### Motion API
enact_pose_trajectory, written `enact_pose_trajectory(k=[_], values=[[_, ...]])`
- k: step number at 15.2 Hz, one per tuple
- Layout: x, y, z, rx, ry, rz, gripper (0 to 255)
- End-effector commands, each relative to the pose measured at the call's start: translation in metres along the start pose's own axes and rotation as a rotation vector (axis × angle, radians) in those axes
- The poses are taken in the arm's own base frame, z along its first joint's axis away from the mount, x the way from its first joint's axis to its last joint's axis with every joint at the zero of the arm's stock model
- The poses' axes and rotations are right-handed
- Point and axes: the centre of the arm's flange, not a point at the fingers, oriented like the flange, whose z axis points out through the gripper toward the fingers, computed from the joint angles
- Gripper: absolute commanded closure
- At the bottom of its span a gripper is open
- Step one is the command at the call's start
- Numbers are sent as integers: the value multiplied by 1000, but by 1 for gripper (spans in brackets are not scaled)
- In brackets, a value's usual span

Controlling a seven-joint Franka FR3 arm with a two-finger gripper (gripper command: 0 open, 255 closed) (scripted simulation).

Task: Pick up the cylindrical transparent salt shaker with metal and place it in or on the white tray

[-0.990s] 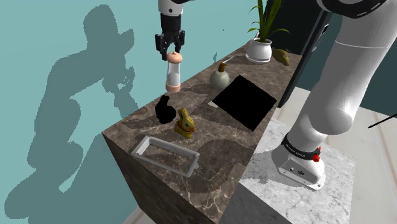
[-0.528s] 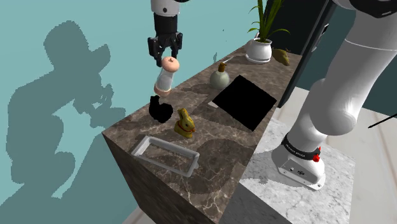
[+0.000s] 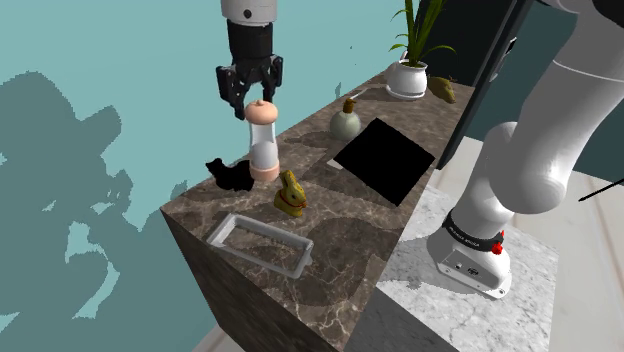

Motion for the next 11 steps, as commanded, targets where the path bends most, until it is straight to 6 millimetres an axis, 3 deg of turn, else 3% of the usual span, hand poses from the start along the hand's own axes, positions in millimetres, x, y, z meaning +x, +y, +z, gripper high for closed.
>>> enact_pose_trajectory(k=[1, 8, 11], values=[[-17, -21, -6, 0, 0, 1, 255], [-71, -93, -23, 0, 0, 1, 255], [-72, -93, -7, 0, 0, 1, 255]])
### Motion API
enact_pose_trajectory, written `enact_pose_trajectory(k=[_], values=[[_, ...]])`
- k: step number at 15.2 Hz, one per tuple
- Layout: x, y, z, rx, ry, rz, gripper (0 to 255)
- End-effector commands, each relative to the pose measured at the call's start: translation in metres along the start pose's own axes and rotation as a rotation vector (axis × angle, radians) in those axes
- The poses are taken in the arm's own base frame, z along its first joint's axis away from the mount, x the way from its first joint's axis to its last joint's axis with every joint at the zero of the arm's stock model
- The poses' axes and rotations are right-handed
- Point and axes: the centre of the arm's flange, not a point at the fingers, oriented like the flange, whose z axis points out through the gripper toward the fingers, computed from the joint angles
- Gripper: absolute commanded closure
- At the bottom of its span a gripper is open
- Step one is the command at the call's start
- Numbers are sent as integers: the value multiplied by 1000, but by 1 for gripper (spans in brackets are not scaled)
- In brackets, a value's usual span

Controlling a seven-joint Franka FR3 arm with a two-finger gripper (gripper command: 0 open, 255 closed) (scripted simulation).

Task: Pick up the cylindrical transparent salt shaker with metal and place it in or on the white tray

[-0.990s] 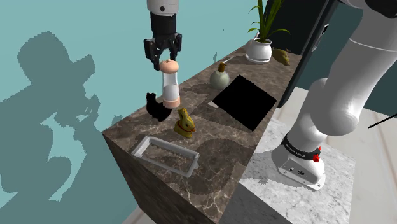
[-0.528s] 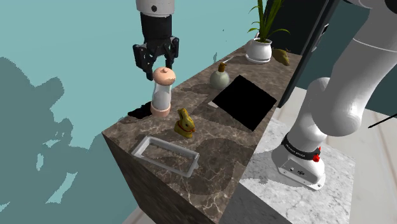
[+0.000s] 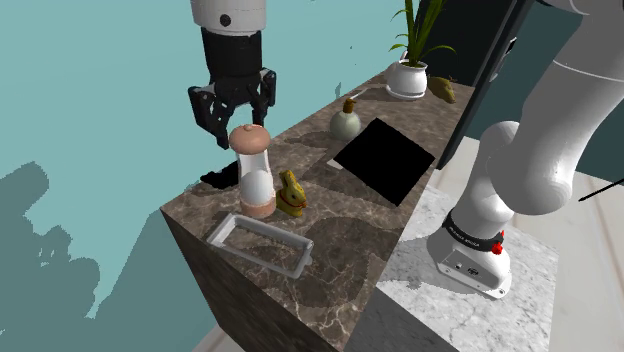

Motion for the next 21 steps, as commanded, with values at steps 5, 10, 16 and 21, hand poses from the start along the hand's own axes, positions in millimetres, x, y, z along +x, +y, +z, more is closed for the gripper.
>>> enact_pose_trajectory(k=[5, 10, 16, 21], values=[[-3, 0, 31, 0, 0, 1, 255], [-5, 0, 57, 0, 0, 1, 255], [-7, 0, 89, 0, 0, 1, 255], [-8, 0, 115, 0, 0, 1, 255]])
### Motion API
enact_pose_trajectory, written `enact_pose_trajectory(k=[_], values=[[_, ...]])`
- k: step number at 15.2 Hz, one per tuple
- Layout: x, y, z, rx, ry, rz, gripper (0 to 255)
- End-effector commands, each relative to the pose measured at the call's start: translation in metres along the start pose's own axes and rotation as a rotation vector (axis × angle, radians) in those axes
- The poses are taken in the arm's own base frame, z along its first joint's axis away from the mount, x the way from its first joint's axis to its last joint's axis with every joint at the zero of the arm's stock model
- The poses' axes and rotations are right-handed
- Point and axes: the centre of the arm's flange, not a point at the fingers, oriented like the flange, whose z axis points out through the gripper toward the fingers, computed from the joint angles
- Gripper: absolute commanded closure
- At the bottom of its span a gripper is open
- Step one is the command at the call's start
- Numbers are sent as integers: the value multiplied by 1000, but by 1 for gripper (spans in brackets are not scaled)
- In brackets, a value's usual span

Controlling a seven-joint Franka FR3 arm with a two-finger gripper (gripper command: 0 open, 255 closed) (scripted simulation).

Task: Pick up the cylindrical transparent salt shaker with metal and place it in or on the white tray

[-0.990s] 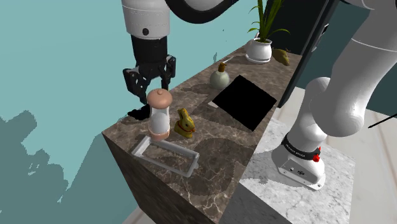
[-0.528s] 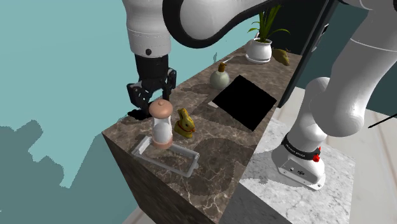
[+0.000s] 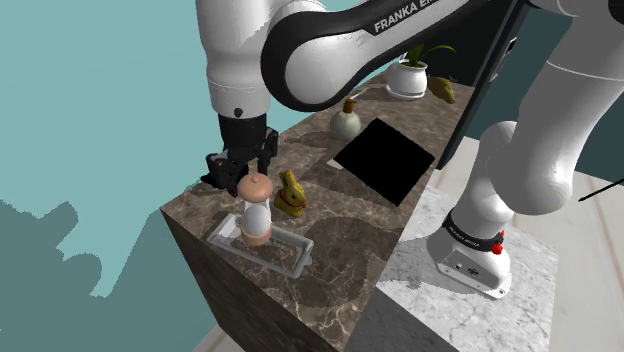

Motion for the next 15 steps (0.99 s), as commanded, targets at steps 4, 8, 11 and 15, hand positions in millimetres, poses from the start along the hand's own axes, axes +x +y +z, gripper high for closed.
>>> enact_pose_trajectory(k=[4, 8, 11, 15], values=[[-2, 0, 20, 0, 1, 0, 255], [-2, 0, 20, 0, 1, 0, 255], [-2, 0, 20, 0, 1, 0, 0], [-2, 0, 20, 0, 1, 0, 0]])
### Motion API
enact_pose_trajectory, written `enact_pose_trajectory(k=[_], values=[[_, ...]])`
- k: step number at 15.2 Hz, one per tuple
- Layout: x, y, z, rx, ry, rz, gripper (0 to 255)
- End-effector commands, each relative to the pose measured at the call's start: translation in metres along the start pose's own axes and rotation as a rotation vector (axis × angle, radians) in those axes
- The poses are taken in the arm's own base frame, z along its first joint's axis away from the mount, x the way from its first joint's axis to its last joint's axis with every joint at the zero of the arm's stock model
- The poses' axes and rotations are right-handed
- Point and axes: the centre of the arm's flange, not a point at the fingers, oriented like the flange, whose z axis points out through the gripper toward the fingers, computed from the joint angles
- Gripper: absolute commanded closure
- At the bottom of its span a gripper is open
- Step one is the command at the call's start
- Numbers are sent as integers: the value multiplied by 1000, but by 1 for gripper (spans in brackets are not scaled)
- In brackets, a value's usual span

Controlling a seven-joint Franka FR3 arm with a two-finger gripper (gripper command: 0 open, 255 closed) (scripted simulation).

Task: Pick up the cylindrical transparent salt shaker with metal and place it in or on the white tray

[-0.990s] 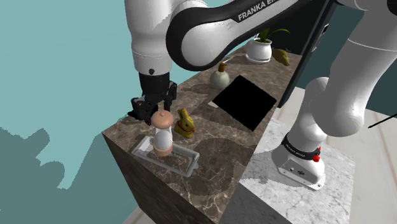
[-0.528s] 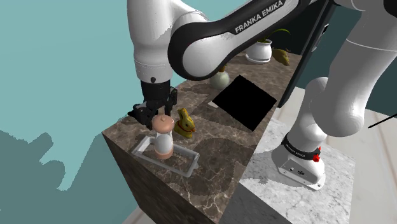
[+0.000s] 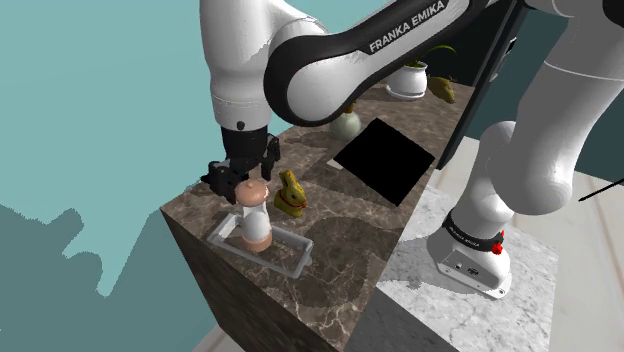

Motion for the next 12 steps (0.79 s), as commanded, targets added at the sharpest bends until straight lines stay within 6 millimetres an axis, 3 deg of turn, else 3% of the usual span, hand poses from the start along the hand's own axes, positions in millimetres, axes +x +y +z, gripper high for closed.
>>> enact_pose_trajectory(k=[1, 5, 12], values=[[0, 0, 0, 0, 0, 0, 0], [0, 0, -50, 0, 0, 0, 0], [0, 0, -50, 0, 0, 0, 0]])
